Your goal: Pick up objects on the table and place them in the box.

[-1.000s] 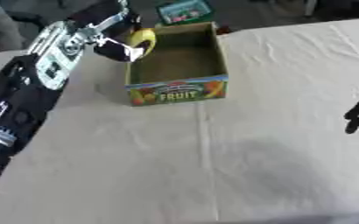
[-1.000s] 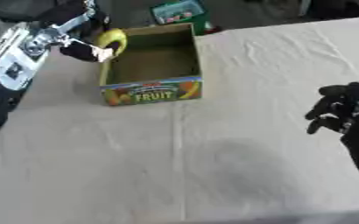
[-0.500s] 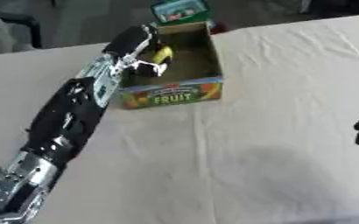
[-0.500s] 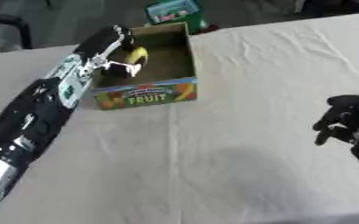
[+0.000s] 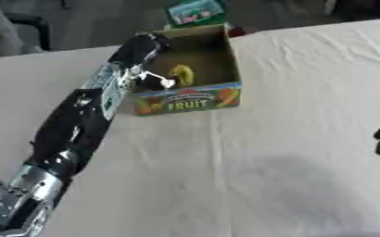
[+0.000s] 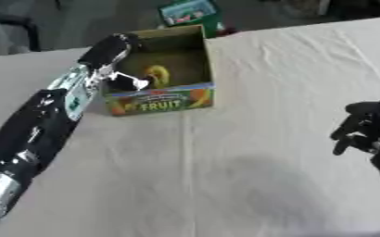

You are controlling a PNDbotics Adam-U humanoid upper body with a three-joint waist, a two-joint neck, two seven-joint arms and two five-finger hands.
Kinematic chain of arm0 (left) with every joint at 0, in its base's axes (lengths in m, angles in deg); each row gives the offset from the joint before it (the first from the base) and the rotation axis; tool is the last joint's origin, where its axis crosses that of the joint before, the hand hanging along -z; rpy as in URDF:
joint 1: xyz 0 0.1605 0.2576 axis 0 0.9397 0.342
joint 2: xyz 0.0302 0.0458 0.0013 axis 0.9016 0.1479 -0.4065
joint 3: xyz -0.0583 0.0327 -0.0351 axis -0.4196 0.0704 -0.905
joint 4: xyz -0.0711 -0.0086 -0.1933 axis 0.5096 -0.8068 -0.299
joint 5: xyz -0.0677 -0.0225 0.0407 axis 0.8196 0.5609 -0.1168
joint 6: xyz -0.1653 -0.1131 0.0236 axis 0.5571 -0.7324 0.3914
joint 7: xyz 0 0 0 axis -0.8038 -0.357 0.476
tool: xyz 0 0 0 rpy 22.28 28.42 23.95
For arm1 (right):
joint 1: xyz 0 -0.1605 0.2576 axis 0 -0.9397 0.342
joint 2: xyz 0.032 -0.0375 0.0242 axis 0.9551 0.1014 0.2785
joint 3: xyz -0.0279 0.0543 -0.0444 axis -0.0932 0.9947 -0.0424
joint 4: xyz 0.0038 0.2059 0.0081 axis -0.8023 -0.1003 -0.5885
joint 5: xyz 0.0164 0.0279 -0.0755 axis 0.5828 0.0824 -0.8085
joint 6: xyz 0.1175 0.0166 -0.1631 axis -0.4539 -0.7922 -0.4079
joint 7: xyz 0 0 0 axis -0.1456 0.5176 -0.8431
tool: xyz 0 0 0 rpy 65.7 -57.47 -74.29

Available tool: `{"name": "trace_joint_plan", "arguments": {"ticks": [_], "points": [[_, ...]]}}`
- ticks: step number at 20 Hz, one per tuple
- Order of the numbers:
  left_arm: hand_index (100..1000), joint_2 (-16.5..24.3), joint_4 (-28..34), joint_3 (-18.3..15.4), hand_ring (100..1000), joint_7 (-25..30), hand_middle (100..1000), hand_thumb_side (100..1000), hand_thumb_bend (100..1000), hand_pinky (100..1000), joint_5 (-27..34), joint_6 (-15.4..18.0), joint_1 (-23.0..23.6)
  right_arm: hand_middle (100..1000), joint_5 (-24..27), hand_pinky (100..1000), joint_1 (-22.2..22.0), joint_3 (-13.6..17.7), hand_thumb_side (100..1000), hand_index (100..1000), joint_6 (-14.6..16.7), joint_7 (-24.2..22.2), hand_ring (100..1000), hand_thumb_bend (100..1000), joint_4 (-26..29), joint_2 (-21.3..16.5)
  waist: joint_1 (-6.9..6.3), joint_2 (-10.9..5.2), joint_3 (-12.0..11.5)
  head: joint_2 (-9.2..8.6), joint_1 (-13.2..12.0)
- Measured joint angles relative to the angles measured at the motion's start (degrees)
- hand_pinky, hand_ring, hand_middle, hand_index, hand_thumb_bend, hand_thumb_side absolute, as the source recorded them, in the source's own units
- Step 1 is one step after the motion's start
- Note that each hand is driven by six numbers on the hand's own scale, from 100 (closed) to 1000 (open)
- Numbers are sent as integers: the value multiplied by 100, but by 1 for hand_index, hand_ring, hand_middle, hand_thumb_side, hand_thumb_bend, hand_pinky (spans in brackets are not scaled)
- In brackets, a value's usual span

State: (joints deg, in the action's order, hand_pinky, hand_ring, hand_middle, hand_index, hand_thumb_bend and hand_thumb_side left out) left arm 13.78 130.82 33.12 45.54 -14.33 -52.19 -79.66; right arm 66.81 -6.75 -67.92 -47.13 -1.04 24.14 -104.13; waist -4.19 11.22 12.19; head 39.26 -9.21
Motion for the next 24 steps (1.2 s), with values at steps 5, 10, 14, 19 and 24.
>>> {"name": "trace_joint_plan", "arguments": {"ticks": [5, 10, 14, 19, 24], "points": [[722, 454, 1384, 8, 562, -20, 553, 245, 100, 590, 1724, -186, 585, 503, 2, 419, -49, 52, 694, 692, 18, 44, 546, 100, -2, 5, 34, -58, -197, 49, 167], [703, 944, 2992, -76, 538, -92, 522, 464, 100, 578, 3620, -542, 1594, 504, 17, 419, -95, 106, 682, 692, 47, 101, 546, 100, -2, 9, 115, -87, -388, 54, 273], [688, 1060, 4045, -281, 523, -213, 505, 554, 100, 561, 4984, -676, 2531, 503, 34, 419, -97, 140, 677, 692, 76, 134, 546, 100, -2, 16, 168, -100, -518, 56, 318], [682, 807, 4800, -580, 517, -483, 499, 615, 100, 555, 5950, -776, 3417, 504, 52, 419, -108, 172, 672, 692, 107, 167, 546, 100, -2, 21, 223, -100, -659, 101, 343], [683, 531, 5014, -703, 513, -624, 494, 695, 100, 551, 6236, -876, 3653, 503, 72, 418, -145, 191, 667, 692, 127, 187, 545, 100, -2, 22, 245, -100, -733, 106, 352]]}}
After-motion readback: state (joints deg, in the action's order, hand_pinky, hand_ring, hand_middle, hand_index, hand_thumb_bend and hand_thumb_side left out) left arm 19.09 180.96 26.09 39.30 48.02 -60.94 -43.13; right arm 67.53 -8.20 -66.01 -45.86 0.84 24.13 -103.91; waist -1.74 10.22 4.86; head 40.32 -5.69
